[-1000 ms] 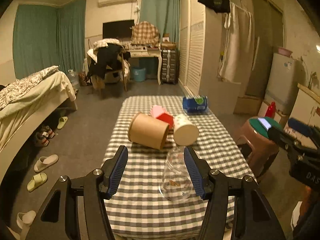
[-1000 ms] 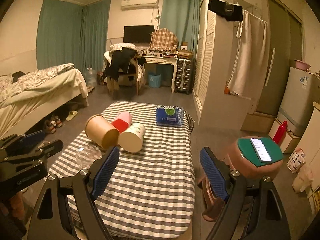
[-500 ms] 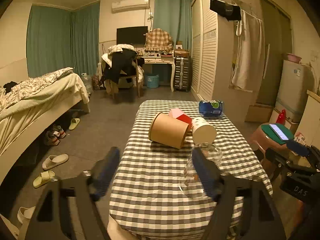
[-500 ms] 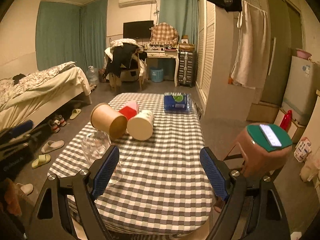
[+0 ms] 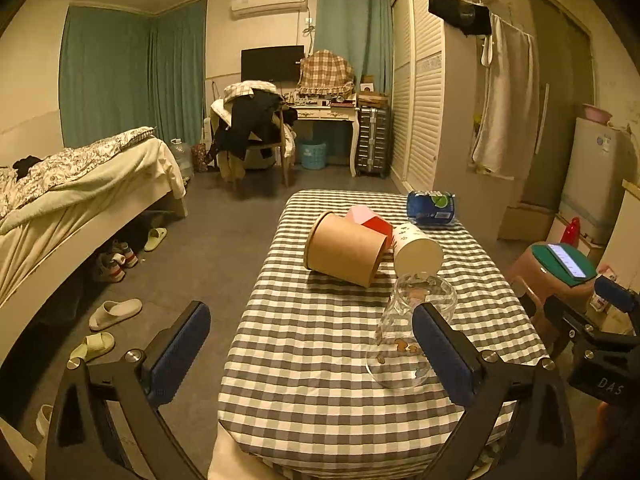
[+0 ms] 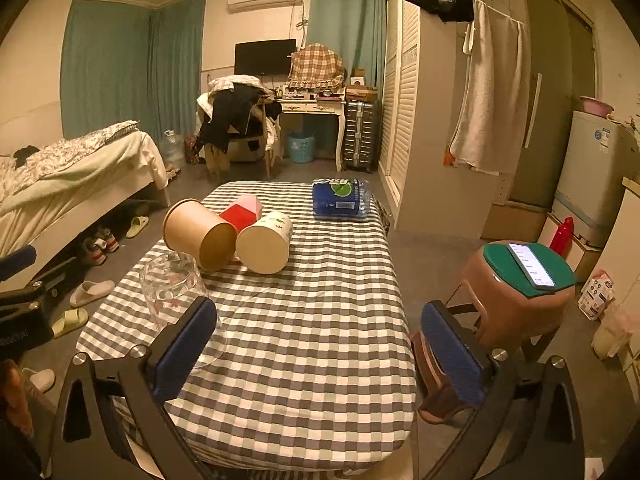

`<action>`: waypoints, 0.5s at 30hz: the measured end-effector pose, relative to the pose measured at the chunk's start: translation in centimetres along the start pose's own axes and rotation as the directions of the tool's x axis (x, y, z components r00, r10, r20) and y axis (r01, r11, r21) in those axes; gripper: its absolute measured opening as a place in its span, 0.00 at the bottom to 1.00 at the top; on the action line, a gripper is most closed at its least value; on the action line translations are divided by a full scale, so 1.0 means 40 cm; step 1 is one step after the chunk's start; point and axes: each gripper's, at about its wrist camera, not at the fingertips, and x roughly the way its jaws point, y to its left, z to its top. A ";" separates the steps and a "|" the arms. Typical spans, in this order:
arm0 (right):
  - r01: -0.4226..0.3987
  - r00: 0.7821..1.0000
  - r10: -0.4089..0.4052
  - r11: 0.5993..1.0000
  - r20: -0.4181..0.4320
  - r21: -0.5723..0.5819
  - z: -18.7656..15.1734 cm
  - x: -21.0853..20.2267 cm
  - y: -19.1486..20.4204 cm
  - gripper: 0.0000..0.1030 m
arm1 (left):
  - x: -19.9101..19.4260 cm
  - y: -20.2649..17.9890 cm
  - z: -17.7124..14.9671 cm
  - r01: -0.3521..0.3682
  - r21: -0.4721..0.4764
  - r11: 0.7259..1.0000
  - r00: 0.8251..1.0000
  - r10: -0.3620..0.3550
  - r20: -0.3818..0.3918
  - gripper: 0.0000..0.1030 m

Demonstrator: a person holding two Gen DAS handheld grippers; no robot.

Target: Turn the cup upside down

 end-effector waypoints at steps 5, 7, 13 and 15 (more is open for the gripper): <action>0.003 1.000 -0.003 1.000 -0.003 0.000 -0.001 0.000 0.000 1.00 | 0.001 -0.001 -0.001 -0.009 -0.002 1.000 1.000 0.009 -0.002 1.00; 0.005 1.000 -0.005 1.000 -0.001 0.000 -0.001 0.001 -0.001 1.00 | 0.001 0.000 -0.001 -0.010 -0.002 1.000 1.000 0.010 -0.003 1.00; 0.004 1.000 -0.004 1.000 -0.006 0.001 -0.002 0.001 -0.002 1.00 | -0.001 0.004 -0.001 -0.012 -0.007 1.000 1.000 0.012 -0.002 1.00; 0.003 1.000 -0.003 1.000 -0.007 0.001 -0.003 0.001 -0.001 1.00 | -0.001 0.005 -0.001 -0.017 -0.009 1.000 1.000 0.017 -0.001 1.00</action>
